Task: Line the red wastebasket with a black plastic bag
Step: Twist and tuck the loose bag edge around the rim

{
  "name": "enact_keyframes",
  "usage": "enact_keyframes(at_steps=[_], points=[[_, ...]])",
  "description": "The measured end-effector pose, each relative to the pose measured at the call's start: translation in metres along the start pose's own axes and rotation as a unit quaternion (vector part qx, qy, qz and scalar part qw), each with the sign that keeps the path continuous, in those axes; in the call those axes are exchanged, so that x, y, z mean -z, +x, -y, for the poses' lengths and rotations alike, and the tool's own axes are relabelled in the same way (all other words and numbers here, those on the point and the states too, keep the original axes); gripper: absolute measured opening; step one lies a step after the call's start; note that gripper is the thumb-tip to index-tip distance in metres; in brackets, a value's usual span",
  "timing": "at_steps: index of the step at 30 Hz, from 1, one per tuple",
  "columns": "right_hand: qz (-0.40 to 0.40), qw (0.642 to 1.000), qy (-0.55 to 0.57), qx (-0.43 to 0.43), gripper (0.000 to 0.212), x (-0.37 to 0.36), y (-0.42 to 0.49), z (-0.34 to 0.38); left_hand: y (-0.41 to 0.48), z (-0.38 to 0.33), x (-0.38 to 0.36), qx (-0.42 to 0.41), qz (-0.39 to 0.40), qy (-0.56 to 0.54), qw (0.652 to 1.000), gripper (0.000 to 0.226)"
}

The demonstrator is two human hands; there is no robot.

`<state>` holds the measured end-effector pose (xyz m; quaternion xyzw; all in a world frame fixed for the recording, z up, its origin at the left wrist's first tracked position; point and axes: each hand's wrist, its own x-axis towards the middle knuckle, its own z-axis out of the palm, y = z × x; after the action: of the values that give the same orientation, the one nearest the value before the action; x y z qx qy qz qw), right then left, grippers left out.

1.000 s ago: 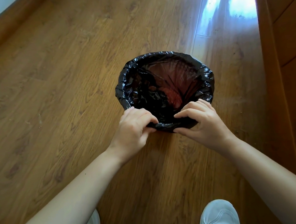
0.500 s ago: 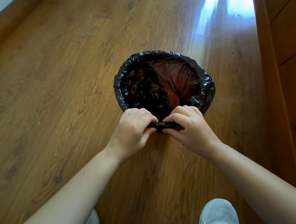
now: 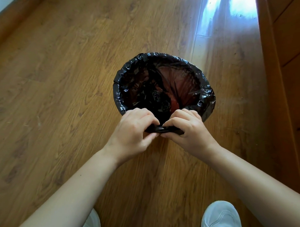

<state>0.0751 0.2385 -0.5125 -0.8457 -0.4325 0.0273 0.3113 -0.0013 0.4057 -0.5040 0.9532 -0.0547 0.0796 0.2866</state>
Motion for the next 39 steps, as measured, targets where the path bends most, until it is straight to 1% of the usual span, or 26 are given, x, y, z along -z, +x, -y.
enact_keyframes(at_steps=[3, 8, 11, 13, 15, 18, 24, 28, 30, 34, 37, 39], points=[[0.011, 1.0, -0.003, 0.005, 0.022, 0.002, 0.001, 0.005, 0.0, -0.003, -0.001, -0.004, 0.007, -0.003, 1.0, 0.011], [0.001, 0.997, -0.071, 0.014, 0.034, 0.019, 0.001, -0.004, -0.006, 0.005, 0.008, -0.002, 0.013, 0.014, 1.0, 0.011], [0.014, 0.996, -0.082, 0.018, 0.027, 0.021, 0.003, -0.011, -0.008, 0.009, 0.012, -0.001, 0.021, 0.02, 1.0, 0.016], [0.02, 0.998, -0.061, 0.011, 0.019, 0.017, 0.001, -0.011, -0.008, 0.008, 0.013, 0.002, 0.015, 0.025, 1.0, 0.017], [0.024, 0.999, -0.038, 0.001, 0.016, 0.012, 0.0, -0.008, -0.008, 0.005, 0.011, 0.003, 0.004, 0.024, 1.0, 0.019], [0.01, 1.0, -0.022, -0.006, 0.016, 0.003, 0.001, -0.003, -0.005, -0.003, 0.004, 0.003, -0.004, 0.021, 1.0, 0.023], [-0.024, 0.999, -0.03, 0.001, 0.013, -0.003, -0.001, 0.004, -0.002, -0.005, -0.003, 0.003, -0.015, 0.028, 0.999, 0.013], [-0.035, 0.999, -0.03, 0.015, 0.024, 0.001, -0.011, 0.001, -0.003, -0.002, -0.003, 0.01, -0.022, 0.027, 0.999, 0.012], [-0.034, 0.999, -0.026, 0.024, 0.027, 0.006, -0.014, -0.001, -0.003, -0.001, -0.002, 0.017, -0.022, 0.028, 0.999, 0.012], [-0.012, 0.998, -0.052, 0.044, 0.025, 0.015, -0.005, -0.009, -0.002, 0.0, -0.003, 0.022, -0.026, 0.028, 0.999, 0.013], [0.019, 0.999, -0.032, 0.036, 0.019, 0.011, 0.002, -0.014, -0.002, 0.0, -0.005, 0.025, -0.029, 0.026, 0.999, 0.013], [0.011, 0.999, -0.032, 0.022, 0.013, 0.007, 0.002, -0.017, -0.002, 0.001, -0.007, 0.029, -0.034, 0.026, 0.999, 0.013]])
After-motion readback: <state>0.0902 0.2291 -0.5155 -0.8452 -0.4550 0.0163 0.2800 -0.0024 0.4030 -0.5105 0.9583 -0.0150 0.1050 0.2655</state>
